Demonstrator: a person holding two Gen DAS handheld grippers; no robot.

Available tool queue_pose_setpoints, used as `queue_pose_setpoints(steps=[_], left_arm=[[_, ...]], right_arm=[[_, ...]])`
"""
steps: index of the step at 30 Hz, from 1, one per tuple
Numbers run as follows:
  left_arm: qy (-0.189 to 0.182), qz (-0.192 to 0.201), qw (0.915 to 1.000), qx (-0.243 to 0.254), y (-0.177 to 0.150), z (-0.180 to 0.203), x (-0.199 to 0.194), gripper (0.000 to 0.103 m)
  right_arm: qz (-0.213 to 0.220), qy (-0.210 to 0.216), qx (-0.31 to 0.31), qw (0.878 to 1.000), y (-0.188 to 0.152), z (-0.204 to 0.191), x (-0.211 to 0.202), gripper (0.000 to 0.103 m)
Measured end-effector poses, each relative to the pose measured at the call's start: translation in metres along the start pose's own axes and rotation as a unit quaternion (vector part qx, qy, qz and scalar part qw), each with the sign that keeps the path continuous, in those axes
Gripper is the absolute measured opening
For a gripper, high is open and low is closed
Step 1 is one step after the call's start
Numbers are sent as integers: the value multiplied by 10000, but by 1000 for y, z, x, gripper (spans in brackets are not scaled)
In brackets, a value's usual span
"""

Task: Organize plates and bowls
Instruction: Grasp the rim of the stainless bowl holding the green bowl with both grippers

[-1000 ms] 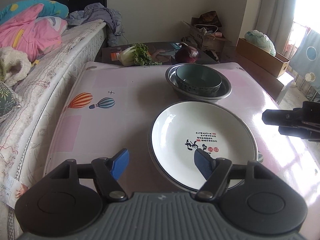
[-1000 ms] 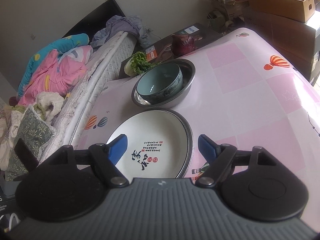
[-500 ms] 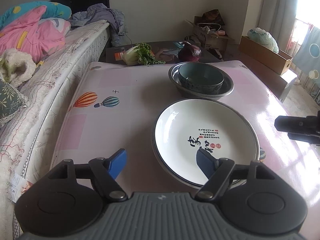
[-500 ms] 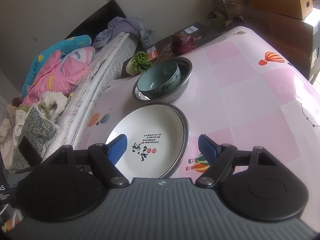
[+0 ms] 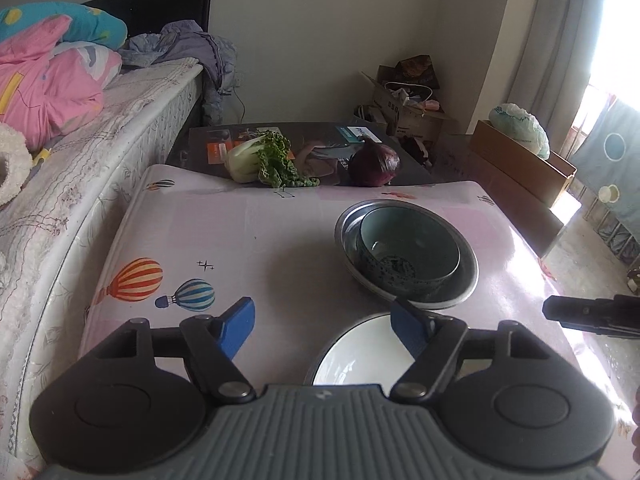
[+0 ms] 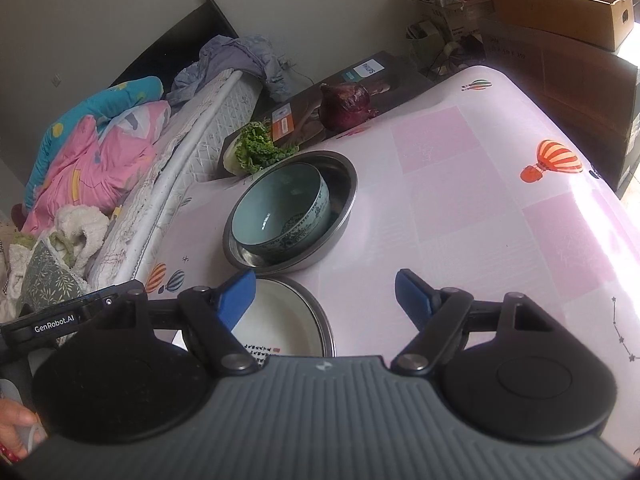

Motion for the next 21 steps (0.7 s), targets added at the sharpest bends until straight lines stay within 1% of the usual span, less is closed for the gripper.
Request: queue_pose_setpoints(steps=[1, 2, 4, 6, 8, 9, 11, 13, 15, 18, 21], left_arm=[[-40, -48, 10000, -39, 9, -1, 11, 71], [-75, -106, 9999, -84, 15, -2, 19, 68], [-151, -305, 9992, -203, 29, -4, 43, 61], [-241, -473, 9982, -293, 37, -6, 61, 54], [-302, -625, 9970, -340, 43, -7, 78, 51], [-303, -687, 9966, -345, 44, -7, 84, 45], [-372, -777, 9957, -343, 45, -6, 93, 41], [-412, -829, 9952, -327, 45, -4, 100, 41], [-412, -897, 9946, -311, 45, -2, 106, 41], [-442, -1006, 9935, -287, 43, 0, 116, 42], [-482, -1109, 9921, -331, 43, 1, 123, 41]], right_arm=[[-39, 11, 43, 10000, 9, 3, 8, 73], [-69, 23, 61, 10000, 16, 6, 15, 72], [-132, 18, 98, 9999, 32, 9, 33, 66], [-227, 32, 100, 9997, 45, 11, 52, 63], [-325, 33, 92, 9994, 52, 12, 67, 58], [-381, 57, 99, 9992, 55, 11, 75, 56], [-471, 104, 103, 9988, 57, 10, 88, 52], [-538, 93, 104, 9985, 57, 10, 98, 48], [-611, 100, 117, 9980, 55, 10, 107, 45], [-719, 54, 124, 9973, 53, 12, 117, 37], [-779, 3, 141, 9969, 53, 14, 127, 34]])
Point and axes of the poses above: each gripper's, at about its wrist camera, not at the fingertips, and x roughly the way its jaws point, z to its right, y to its top, the point moved 10 cm from there along x, roughly the way its jaws point, and after that the axes turned 9 degrees about -z, right-handed, at the moved point
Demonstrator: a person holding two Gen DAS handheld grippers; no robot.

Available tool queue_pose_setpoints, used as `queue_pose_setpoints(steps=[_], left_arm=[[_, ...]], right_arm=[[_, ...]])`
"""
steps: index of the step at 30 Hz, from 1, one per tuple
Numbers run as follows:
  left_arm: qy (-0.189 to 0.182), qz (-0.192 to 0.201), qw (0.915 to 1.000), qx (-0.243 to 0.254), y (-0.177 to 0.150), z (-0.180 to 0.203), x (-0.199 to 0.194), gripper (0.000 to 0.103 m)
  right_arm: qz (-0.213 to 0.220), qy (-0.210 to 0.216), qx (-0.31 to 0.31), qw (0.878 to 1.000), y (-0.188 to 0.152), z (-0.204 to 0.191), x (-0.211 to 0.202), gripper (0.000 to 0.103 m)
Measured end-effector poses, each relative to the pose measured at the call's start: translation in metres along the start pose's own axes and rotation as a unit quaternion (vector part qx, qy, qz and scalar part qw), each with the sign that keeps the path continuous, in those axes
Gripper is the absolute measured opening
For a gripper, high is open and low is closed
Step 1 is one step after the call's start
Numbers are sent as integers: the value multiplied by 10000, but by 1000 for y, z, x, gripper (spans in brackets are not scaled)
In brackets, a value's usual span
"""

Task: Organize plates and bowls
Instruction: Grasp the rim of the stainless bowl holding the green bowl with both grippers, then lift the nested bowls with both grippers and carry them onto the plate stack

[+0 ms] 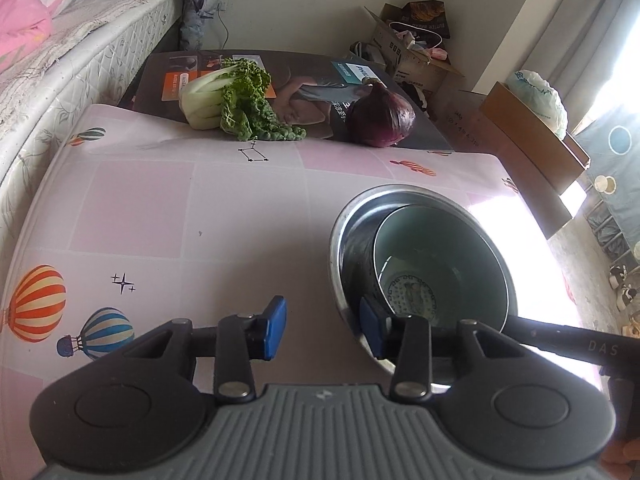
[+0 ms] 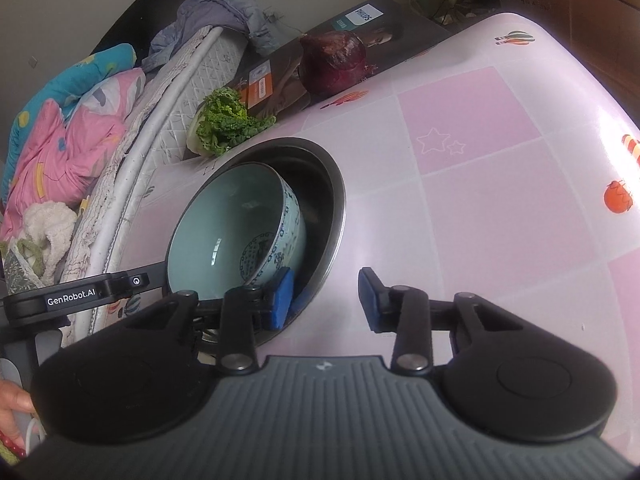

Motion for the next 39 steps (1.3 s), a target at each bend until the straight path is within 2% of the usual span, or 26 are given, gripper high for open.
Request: queue_pose_setpoints(steps=[10, 14, 16, 18, 19, 22, 27, 39], left_arm=[[-97, -240, 9994, -238, 5, -2, 15, 37], [-275, -408, 9980, -400, 4, -2, 24, 33], [-334, -439, 9976, -430, 4, -1, 27, 29], [-464, -460, 9967, -477, 4, 3, 28, 16], [-516, -471, 9964, -483, 4, 6, 29, 13], [-412, -491, 9967, -489, 4, 7, 29, 14], [-476, -550, 9957, -567, 3, 6, 28, 14], [-523, -385, 9968, -459, 4, 15, 8, 15]], right_arm=[[-81, 34, 170, 9998, 10, 5, 18, 28], [-74, 38, 187, 9998, 13, 4, 25, 24], [-63, -6, 148, 9999, 13, 3, 26, 21], [-74, 7, 136, 9999, 13, 1, 28, 18], [-89, 30, 145, 9999, 14, 0, 29, 15], [-83, -1, 117, 9999, 13, -2, 30, 16], [-127, 38, 173, 9998, 12, -2, 27, 15], [-43, -35, 115, 9999, 10, -8, 10, 16]])
Point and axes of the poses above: each gripper's, at about its wrist camera, not at the fingertips, and x roughly the way its jaws point, z to its right, y to its top, the point moved 10 cm from there along x, roughly the way its jaws point, and after that the axes turned 9 degrees about -z, right-handed, at the moved point
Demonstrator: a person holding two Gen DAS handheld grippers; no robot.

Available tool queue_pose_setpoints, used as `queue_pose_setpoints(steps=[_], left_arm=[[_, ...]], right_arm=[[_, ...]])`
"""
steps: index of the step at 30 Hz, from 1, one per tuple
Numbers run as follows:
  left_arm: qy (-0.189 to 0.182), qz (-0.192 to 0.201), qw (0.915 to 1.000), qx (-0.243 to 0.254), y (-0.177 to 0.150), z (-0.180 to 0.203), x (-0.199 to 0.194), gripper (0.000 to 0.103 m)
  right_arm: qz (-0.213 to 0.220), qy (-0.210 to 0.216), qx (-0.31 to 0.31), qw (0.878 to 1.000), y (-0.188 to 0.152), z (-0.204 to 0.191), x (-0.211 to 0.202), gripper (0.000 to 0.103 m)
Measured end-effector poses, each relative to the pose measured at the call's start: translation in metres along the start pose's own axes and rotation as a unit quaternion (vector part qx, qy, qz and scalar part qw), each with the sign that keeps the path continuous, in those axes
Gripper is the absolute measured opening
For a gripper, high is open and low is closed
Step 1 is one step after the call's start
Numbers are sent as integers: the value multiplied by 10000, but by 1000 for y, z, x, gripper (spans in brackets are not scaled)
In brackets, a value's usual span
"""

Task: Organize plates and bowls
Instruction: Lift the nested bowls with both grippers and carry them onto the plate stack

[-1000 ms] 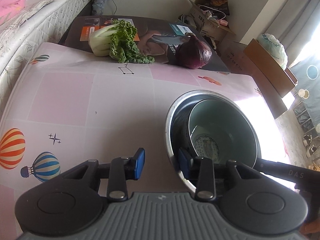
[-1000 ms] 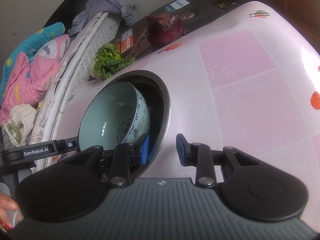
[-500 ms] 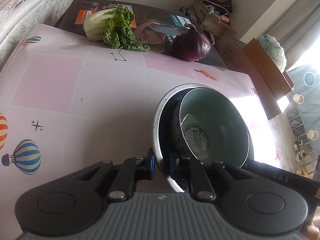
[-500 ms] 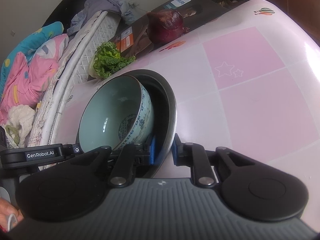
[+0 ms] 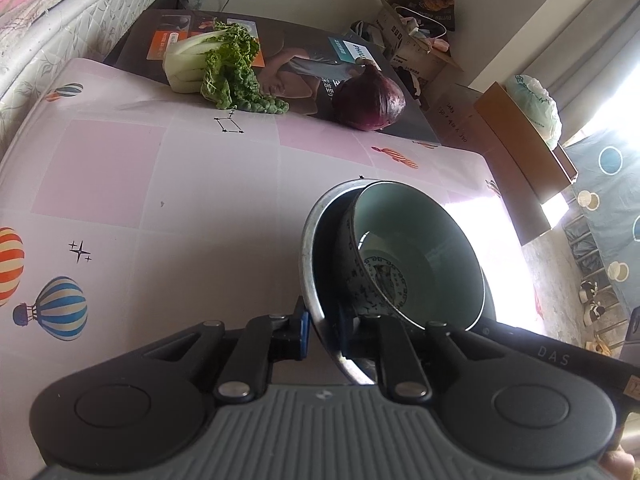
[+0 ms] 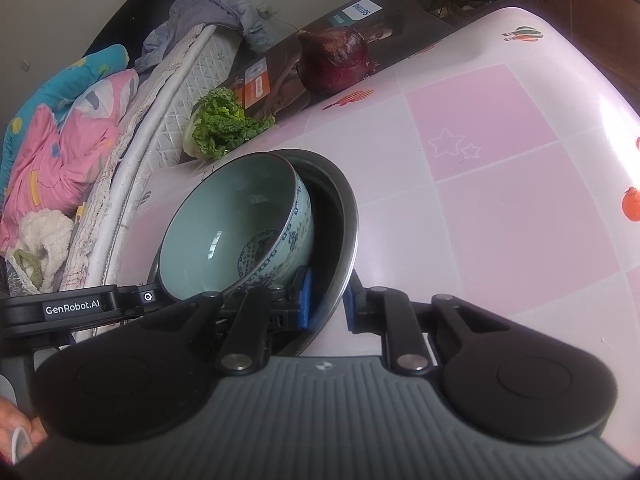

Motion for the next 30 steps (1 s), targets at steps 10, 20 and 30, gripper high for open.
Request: queue_pose_setpoints(steps=[10, 20, 30], left_arm=[[-155, 242, 9995, 130, -11, 19, -38, 15], [-302, 383, 9987, 110, -49, 31, -82, 14], [-253, 416, 9988, 16, -103, 22, -107, 14]], right_arm=[[252, -64, -161, 9995, -11, -13, -47, 16], [374, -84, -239, 9990, -53, -32, -100, 16], [254, 6, -269, 9993, -117, -43, -121, 16]])
Point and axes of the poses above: each gripper's, at about its wrist camera, not at the fingertips, and x roughly the way its jaws point, z to its right, y to its top, the point moved 10 cm from there along x, roughly the way its jaws point, and after that the axes turned 9 degrees about -z, right-handed, at the moved point
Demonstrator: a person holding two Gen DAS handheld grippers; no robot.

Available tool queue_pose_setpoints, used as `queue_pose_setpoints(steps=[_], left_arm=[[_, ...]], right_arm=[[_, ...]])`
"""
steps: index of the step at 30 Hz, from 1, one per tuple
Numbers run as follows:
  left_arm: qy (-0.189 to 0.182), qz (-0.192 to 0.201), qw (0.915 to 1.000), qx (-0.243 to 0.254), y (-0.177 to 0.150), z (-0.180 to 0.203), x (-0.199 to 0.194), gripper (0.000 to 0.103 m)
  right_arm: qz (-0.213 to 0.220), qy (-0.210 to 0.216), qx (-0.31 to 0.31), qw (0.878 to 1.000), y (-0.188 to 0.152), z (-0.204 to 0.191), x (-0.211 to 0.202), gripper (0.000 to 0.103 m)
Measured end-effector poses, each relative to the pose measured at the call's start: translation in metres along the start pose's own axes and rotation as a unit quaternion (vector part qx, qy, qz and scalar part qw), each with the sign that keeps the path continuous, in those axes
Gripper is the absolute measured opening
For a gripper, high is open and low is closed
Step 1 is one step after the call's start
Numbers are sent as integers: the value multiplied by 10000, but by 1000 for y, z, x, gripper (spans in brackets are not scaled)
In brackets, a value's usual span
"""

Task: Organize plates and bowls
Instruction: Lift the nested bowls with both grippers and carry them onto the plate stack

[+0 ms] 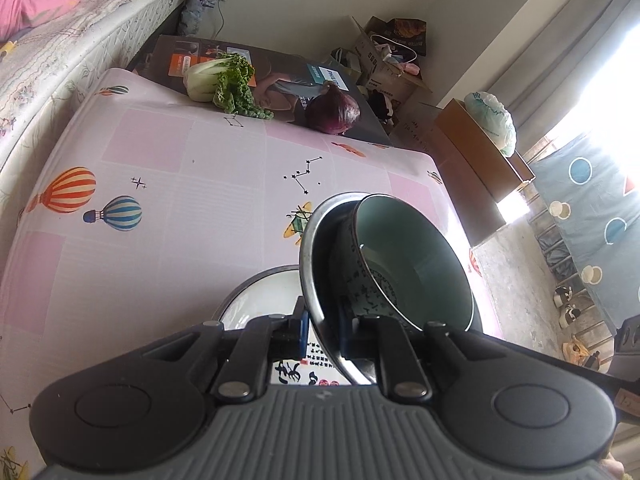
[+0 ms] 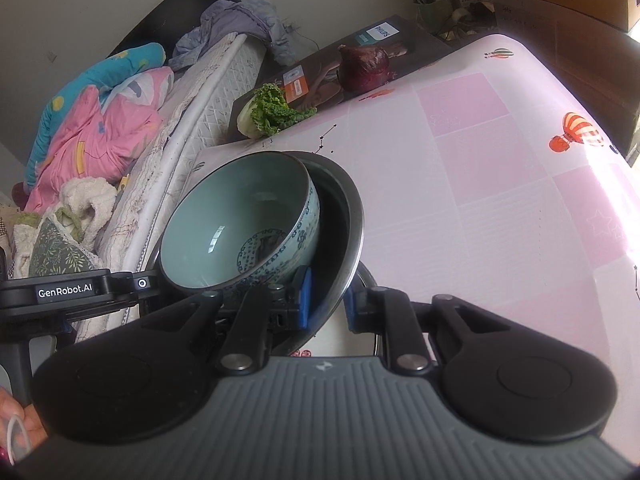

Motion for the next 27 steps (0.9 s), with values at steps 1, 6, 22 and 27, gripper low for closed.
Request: queue_pose_setpoints(steps=[1, 6, 22, 27], left_arm=[[12, -13, 10000, -17, -6, -2, -1, 14], [88, -91, 9999, -68, -30, -12, -3, 14], [311, -289, 9991, -72, -55, -34, 18, 16], [311, -303, 9990, -84, -56, -38, 19, 16]], right_arm=[[-25, 12, 11, 10000, -6, -1, 0, 16], [-163, 67, 40, 9998, -33, -3, 5, 16], [-500, 47, 74, 9987, -59, 6, 38, 16], [-491, -16, -88, 9988, -53, 1, 41, 17]])
Point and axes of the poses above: each gripper's, at about its wrist camera, not at the fingertips, and x roughly the way its jaws point, z to its right, y to its top, the point moved 10 cm from there along x, roughly the way its jaws point, and after that the axes turned 9 degrees about -z, right-handed, at the moved point
